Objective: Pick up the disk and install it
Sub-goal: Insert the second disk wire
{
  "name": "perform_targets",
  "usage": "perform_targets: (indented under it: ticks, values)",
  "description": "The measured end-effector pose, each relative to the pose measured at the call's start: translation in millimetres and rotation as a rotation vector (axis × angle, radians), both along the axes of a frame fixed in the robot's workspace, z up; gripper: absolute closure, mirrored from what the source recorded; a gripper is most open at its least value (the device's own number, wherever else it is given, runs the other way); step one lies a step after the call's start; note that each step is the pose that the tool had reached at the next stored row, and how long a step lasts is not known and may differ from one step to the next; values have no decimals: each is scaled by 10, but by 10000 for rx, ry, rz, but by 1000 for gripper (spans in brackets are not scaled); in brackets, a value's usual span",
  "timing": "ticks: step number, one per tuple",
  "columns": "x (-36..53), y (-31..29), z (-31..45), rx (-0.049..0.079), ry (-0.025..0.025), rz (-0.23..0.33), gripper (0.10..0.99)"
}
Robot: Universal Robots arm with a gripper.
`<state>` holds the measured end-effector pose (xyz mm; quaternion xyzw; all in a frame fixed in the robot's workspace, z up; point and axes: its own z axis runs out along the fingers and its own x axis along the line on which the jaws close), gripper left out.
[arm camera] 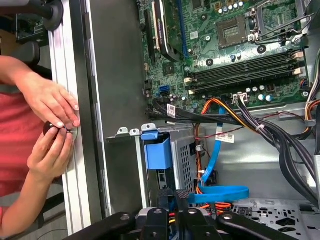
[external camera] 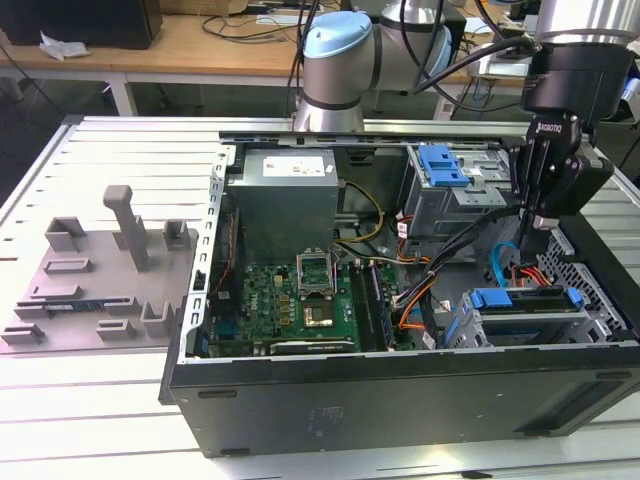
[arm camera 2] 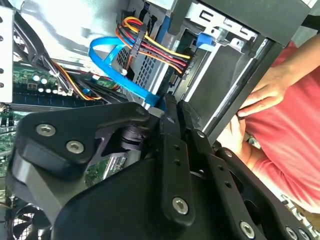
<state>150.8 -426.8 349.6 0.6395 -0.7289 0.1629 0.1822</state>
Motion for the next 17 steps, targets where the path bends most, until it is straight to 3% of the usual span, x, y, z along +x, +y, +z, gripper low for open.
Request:
perform_targets:
  ticks: [3,5,6,8,10,12,14,17]
  values:
    - [0,0,0,1,0,7,925]
    - [-2,-33,0,141,-8,12,925]
    - [-1,-57,0,305,-27,14,925]
    - [-2,-89,0,507,-55,14,925]
    - [-1,-148,0,852,-97,15,925]
    - [-1,-186,1,1110,-110,14,925]
    - [-1,-236,2,1528,-129,13,925]
    - [-1,-277,3,1916,-152,12,925]
